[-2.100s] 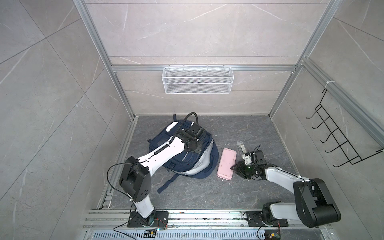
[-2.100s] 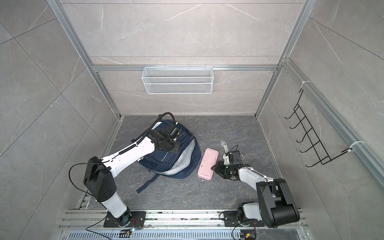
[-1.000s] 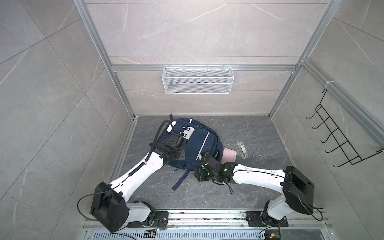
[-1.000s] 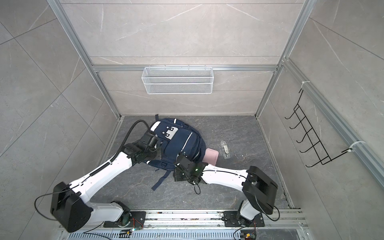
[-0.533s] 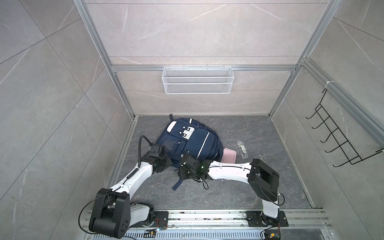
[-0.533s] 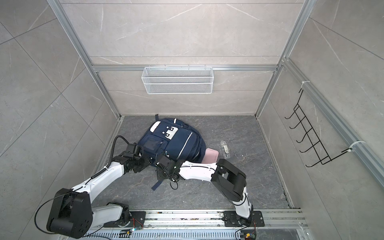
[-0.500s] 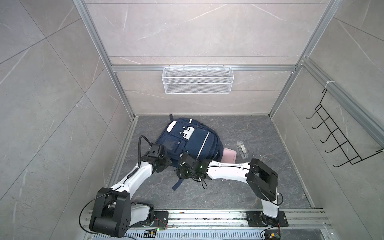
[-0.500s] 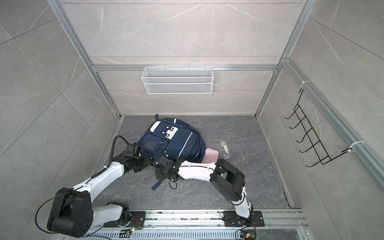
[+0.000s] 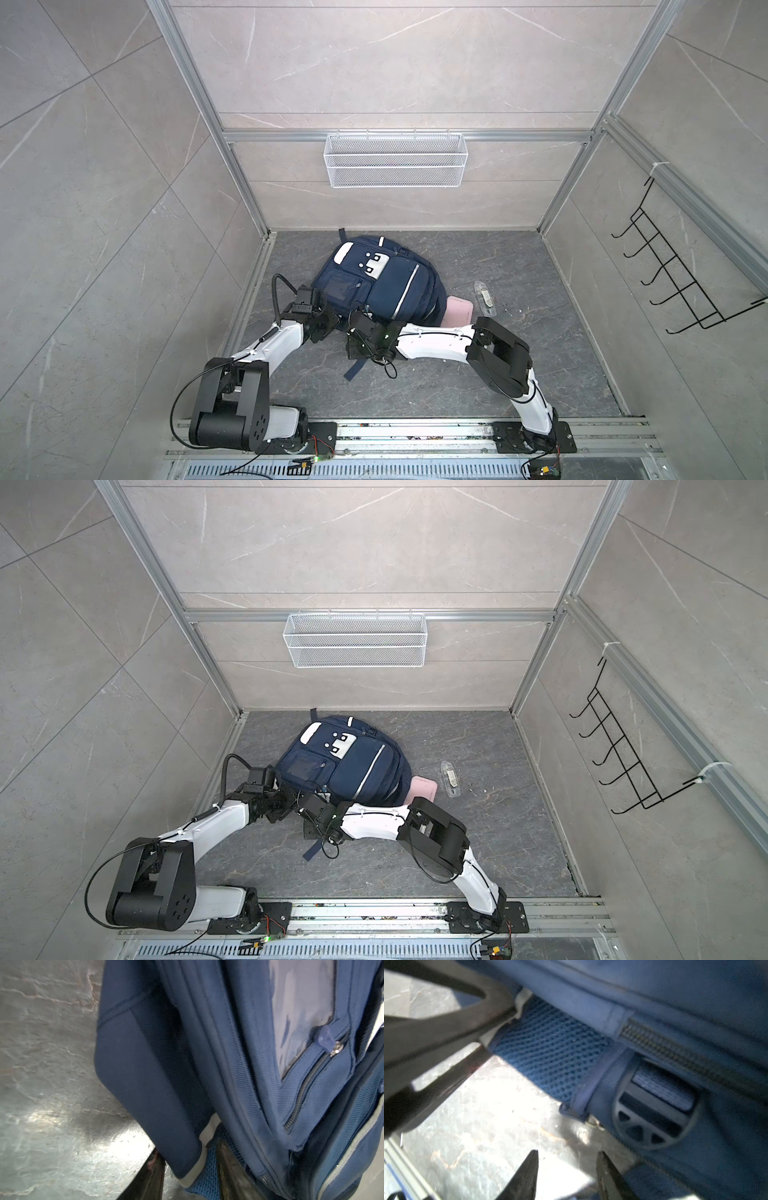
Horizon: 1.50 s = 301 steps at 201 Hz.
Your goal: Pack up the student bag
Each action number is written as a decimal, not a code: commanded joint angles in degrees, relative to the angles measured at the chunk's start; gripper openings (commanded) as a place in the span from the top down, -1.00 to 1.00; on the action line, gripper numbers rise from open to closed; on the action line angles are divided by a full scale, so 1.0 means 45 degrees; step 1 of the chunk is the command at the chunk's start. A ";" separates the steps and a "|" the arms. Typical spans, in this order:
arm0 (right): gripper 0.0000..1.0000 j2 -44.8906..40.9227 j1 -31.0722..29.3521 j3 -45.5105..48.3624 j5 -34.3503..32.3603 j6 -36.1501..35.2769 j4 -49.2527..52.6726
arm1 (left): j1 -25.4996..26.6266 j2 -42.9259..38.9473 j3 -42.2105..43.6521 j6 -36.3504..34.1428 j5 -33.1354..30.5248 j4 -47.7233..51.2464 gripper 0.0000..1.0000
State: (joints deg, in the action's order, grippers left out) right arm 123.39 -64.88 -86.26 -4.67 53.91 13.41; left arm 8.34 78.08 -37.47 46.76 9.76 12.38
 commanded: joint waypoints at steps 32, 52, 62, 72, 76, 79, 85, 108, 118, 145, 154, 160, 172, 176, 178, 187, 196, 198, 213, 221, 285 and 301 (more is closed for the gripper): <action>0.09 0.1054 -0.0132 -0.0932 -0.1493 0.1383 0.0266 | -0.0044 0.0099 0.0327 -0.0032 0.0545 -0.0599 0.55; 0.11 0.1220 -0.0326 -0.1054 -0.2410 0.1936 0.0684 | -0.0041 0.0051 0.0396 -0.0102 0.0541 -0.0549 0.68; 0.11 0.1319 -0.0455 -0.1110 -0.2958 0.2123 0.0781 | -0.0046 -0.0002 0.0468 -0.0118 0.0591 -0.0563 0.72; 0.11 0.1437 -0.0522 -0.1197 -0.3226 0.2255 0.0953 | -0.0053 -0.0056 0.0550 -0.0098 0.0657 -0.0613 0.77; 0.12 0.1509 -0.0527 -0.1244 -0.3302 0.2269 0.0971 | -0.0053 -0.0071 0.0572 -0.0072 0.0686 -0.0631 0.79; 0.11 0.1559 -0.0524 -0.1259 -0.3319 0.2286 0.0995 | -0.0056 -0.0097 0.0588 -0.0066 0.0708 -0.0631 0.79; 0.12 0.1655 -0.0531 -0.1373 -0.3394 0.2362 0.1147 | -0.0055 -0.0132 0.0624 -0.0082 0.0746 -0.0624 0.82; 0.17 0.1885 -0.0579 -0.1503 -0.3807 0.2523 0.1518 | -0.0056 -0.0391 0.0747 -0.0074 0.0823 -0.0549 0.90; 0.22 0.1922 -0.0601 -0.1514 -0.3981 0.2570 0.1621 | -0.0052 -0.0499 0.0796 -0.0093 0.0800 -0.0501 0.93; 0.40 0.2075 -0.0829 -0.1823 -0.4630 0.2602 0.2293 | -0.0051 -0.0643 0.0866 -0.0146 0.0683 -0.0383 0.97; 0.45 0.2115 -0.0888 -0.1959 -0.4712 0.2600 0.2518 | -0.0046 -0.0653 0.0876 -0.0140 0.0688 -0.0386 0.97; 0.48 0.2100 -0.0928 -0.1963 -0.4742 0.2573 0.2595 | -0.0055 -0.0640 0.0894 -0.0125 0.0670 -0.0388 0.97; 0.54 0.1948 -0.0980 -0.1798 -0.4766 0.2463 0.2589 | -0.0050 -0.0662 0.0811 -0.0200 0.0583 -0.0293 0.98; 0.56 0.1876 -0.1002 -0.1716 -0.4782 0.2424 0.2584 | -0.0048 -0.0648 0.0775 -0.0228 0.0528 -0.0261 0.98; 0.57 0.1822 -0.1024 -0.1678 -0.4793 0.2407 0.2566 | -0.0054 -0.0652 0.0756 -0.0248 0.0498 -0.0254 0.98; 0.63 0.1625 -0.1084 -0.1430 -0.4786 0.2301 0.2394 | -0.0054 -0.0616 0.0677 -0.0313 0.0384 -0.0179 0.98; 0.69 0.1423 -0.1092 -0.1150 -0.4730 0.2173 0.2174 | -0.0070 -0.0575 0.0597 -0.0355 0.0316 -0.0130 0.98; 0.71 0.1372 -0.1119 -0.1116 -0.4726 0.2164 0.2161 | -0.0064 -0.0575 0.0584 -0.0368 0.0313 -0.0133 0.98; 0.88 0.1065 -0.1129 -0.0814 -0.4582 0.1913 0.1993 | -0.0077 -0.0471 0.0505 -0.0399 0.0241 -0.0129 0.99; 0.95 0.0852 -0.1137 -0.0638 -0.4554 0.1797 0.1933 | -0.0076 -0.0421 0.0486 -0.0411 0.0192 -0.0151 0.99; 1.00 -0.0912 -0.1293 0.1038 -0.4272 0.0982 0.1164 | -0.0197 0.0089 0.0300 -0.0447 -0.0073 -0.0310 1.00; 1.00 -0.1389 -0.1301 0.1605 -0.4093 0.0936 0.0893 | -0.0231 0.0065 0.0261 -0.0493 -0.0201 -0.0249 1.00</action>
State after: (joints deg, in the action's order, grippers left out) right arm 121.82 -70.17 -82.19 -24.01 59.92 18.11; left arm 7.90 78.15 -34.68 46.00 10.59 8.99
